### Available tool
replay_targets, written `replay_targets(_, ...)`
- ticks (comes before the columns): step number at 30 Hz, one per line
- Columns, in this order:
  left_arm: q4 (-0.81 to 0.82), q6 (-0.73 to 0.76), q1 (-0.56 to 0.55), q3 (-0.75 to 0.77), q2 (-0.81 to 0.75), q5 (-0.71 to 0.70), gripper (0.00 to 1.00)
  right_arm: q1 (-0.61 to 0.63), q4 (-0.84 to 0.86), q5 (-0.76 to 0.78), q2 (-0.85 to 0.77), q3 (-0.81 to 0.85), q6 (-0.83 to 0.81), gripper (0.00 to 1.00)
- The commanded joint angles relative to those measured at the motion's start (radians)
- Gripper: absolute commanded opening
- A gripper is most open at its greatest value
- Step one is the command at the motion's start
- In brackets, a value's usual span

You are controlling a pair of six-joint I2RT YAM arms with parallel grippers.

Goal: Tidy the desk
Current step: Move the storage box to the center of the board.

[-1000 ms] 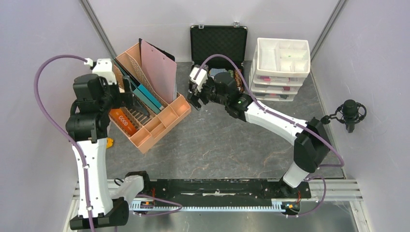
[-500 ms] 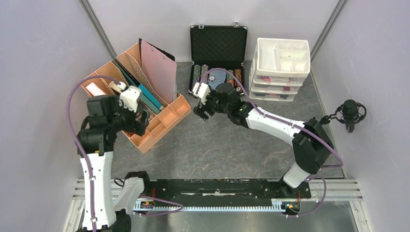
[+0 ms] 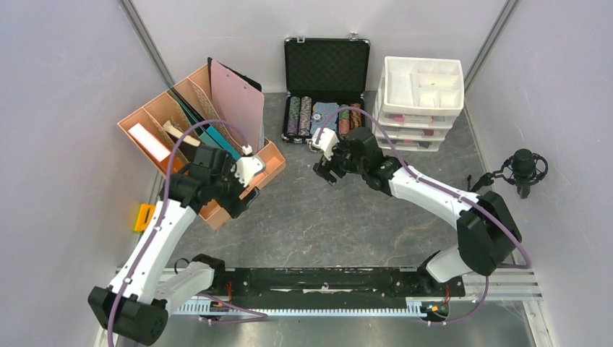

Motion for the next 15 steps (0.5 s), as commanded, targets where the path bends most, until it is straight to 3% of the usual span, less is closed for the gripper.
replay_targets(1, 0.076, 0.13, -0.018, -0.082, 0.026, -0.24, 0.87, -0.032, -0.015, -0.001, -0.073, -0.036, -0.018, 0.84)
replay_targets(5, 0.116, 0.217, -0.019, -0.171, -0.002, -0.39, 0.83, -0.048, -0.021, -0.004, -0.086, -0.057, -0.018, 0.83)
replay_targets(15, 0.141, 0.265, -0.017, -0.266, 0.021, -0.441, 0.72, -0.064, -0.019, -0.035, -0.08, -0.072, 0.022, 0.82)
